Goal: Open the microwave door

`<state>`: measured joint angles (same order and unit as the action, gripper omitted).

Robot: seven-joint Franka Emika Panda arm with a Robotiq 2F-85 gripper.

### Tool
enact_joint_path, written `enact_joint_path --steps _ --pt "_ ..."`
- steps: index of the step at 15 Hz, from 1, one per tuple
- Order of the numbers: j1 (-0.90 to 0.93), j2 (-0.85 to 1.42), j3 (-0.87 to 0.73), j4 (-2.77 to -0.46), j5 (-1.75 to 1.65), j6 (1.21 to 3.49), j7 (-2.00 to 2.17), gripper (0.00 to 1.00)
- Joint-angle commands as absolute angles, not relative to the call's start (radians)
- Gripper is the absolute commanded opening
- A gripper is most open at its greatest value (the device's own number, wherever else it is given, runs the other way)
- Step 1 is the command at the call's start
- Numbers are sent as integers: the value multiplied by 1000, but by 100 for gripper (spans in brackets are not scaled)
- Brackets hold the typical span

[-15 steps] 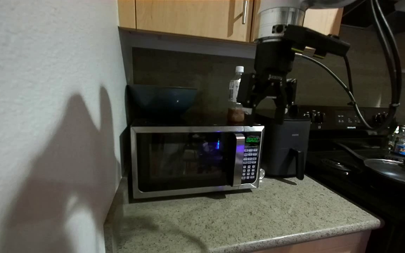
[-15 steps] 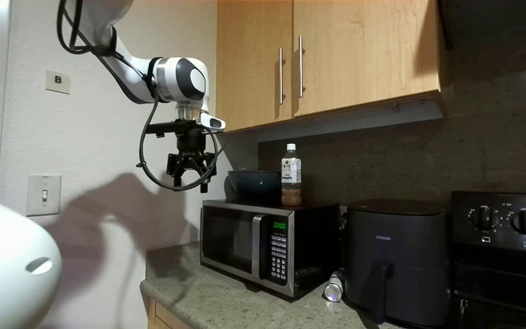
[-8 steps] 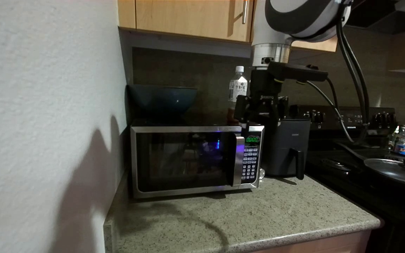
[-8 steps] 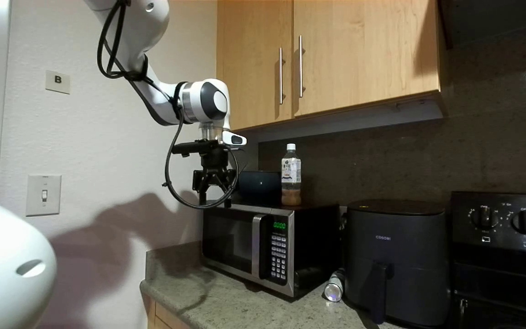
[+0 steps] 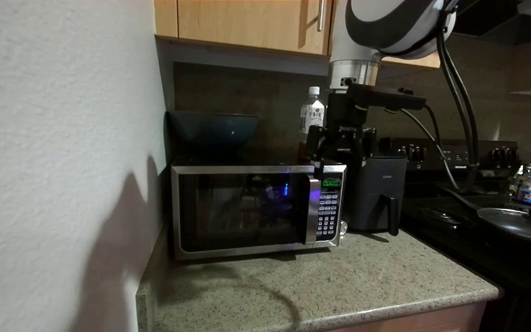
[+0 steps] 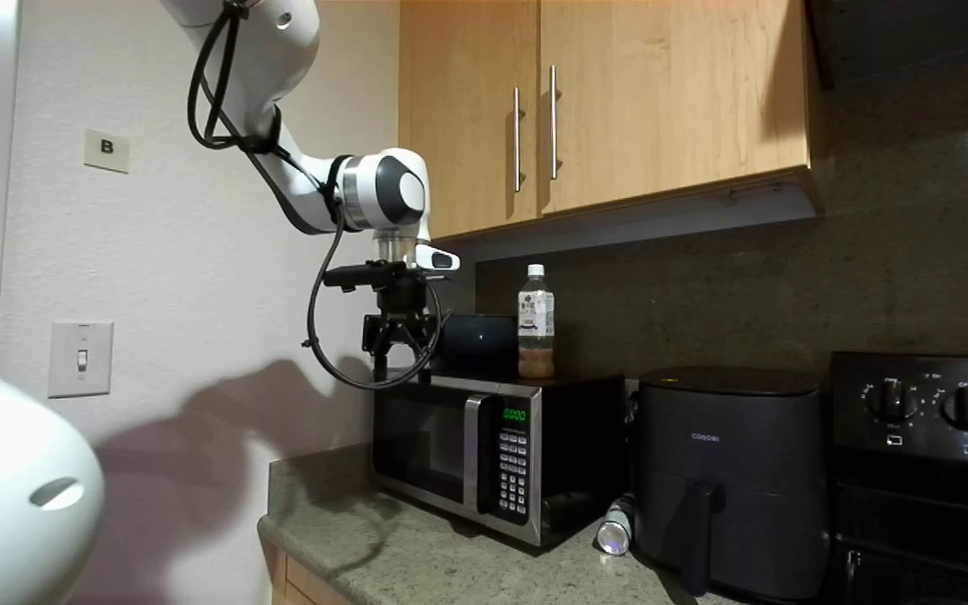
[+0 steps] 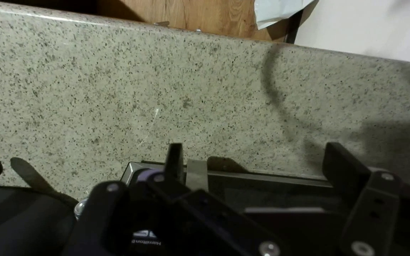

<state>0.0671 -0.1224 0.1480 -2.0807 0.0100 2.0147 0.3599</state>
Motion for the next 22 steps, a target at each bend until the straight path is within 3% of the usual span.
enact_joint_path --steps 1,22 --pt "50 -21 108 -2045 29 2074 413 100" --pt "66 157 40 -2001 -19 2254 391 100"
